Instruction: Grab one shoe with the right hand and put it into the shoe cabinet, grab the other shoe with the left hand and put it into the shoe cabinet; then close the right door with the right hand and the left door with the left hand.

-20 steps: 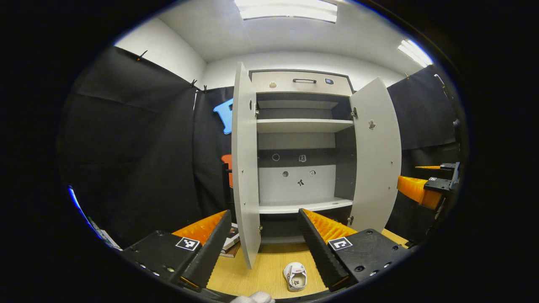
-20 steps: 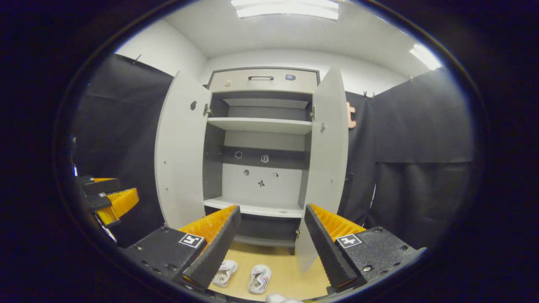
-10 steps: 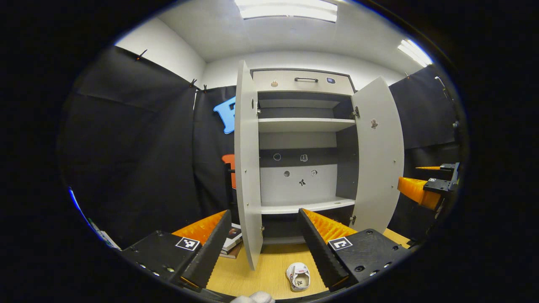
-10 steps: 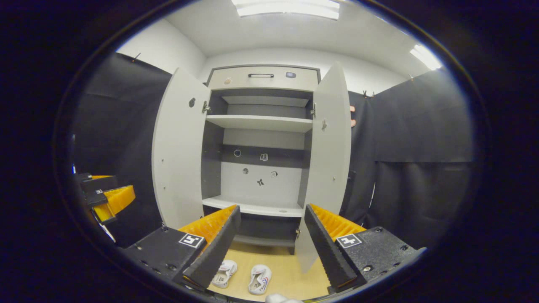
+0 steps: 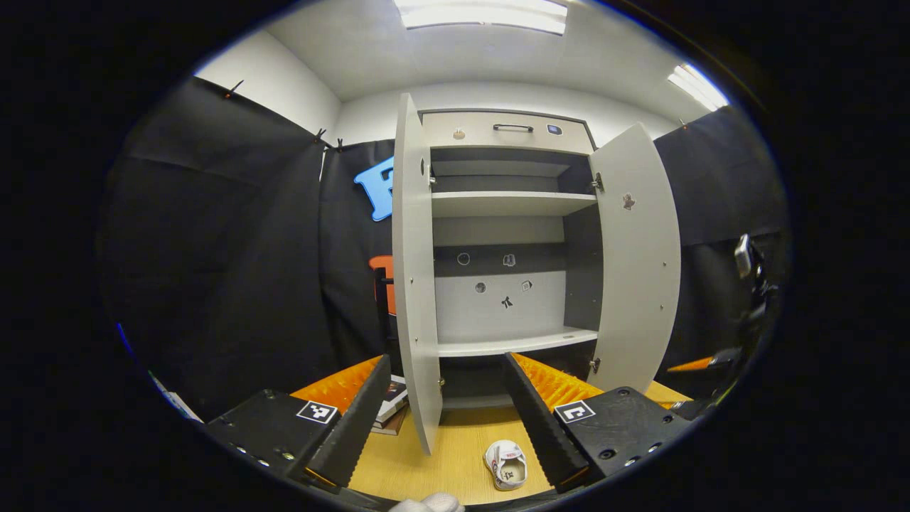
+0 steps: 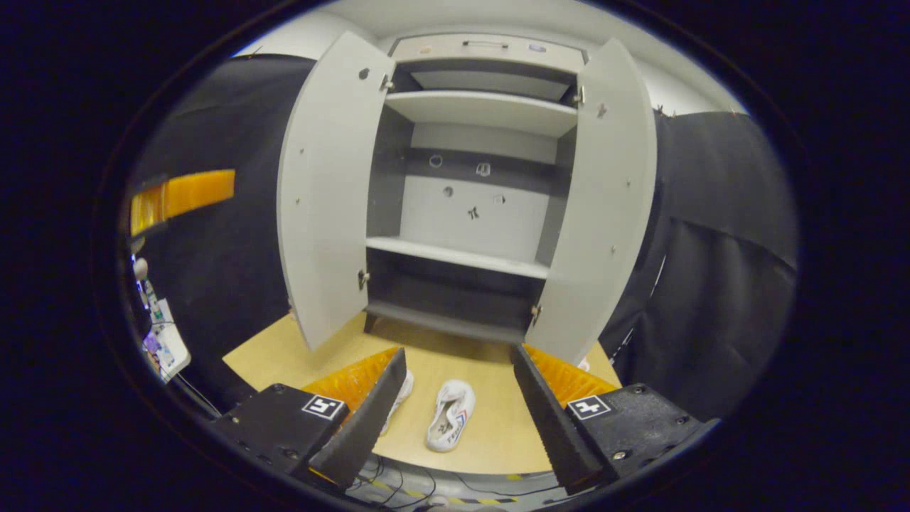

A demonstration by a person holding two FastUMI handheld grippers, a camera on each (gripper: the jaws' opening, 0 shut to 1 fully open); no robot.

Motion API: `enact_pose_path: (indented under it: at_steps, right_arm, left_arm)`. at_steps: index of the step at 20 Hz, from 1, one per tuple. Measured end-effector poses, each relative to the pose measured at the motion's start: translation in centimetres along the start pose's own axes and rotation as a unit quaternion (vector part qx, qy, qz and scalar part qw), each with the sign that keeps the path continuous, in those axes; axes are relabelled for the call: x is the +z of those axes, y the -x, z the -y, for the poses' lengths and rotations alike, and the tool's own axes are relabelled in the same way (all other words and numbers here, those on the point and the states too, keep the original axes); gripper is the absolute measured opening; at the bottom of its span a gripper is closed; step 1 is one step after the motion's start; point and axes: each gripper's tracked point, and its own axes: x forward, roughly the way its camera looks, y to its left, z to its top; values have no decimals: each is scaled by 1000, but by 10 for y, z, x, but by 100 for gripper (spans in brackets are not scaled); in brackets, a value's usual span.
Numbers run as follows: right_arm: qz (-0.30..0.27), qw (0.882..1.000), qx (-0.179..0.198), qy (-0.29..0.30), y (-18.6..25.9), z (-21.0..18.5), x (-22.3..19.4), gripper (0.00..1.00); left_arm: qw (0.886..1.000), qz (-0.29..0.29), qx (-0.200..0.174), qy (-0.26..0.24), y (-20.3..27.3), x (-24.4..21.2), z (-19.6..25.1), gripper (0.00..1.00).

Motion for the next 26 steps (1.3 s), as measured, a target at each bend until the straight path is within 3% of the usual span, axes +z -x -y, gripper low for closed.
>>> enact_pose_path:
  at_steps: [4,6,11,14,17,20,21,22,23,25,26]
  right_arm:
    - [-94,995,18,-24,-41,-20,-94,95]
    - [-116,992,25,-41,-65,-30,-121,92]
    - [-156,985,27,-67,-135,-45,-172,71]
    - [-178,980,20,-83,-176,-44,-195,61]
    - [-190,977,6,-98,-205,-38,-205,58]
    - [-192,974,7,-118,-230,-39,-210,42]
    - [-190,974,2,-124,-238,-37,-211,29]
    - [-183,974,-2,-134,-247,-35,-209,37]
    - [-180,973,0,-145,-255,-37,-209,36]
    - [-174,973,0,-154,-268,-36,-208,32]
    - [-167,974,-8,-154,-273,-33,-207,21]
  left_arm:
    - [1000,-10,-2,-5,3,-11,-1,95]
    - [1000,-14,0,-8,3,-14,-3,95]
    - [1000,-21,9,-17,1,-18,-3,95]
    - [1000,-19,15,-16,-2,-15,-4,95]
    - [999,-21,22,-20,-6,-14,-4,96]
    - [999,-24,28,-28,-13,-16,-4,96]
    - [999,-25,30,-29,-16,-17,-4,96]
    - [999,-26,33,-29,-17,-19,-4,100]
    - [999,-29,35,-29,-19,-20,-4,96]
    - [998,-34,37,-27,-24,-25,-1,96]
    - [998,-37,38,-27,-25,-27,0,100]
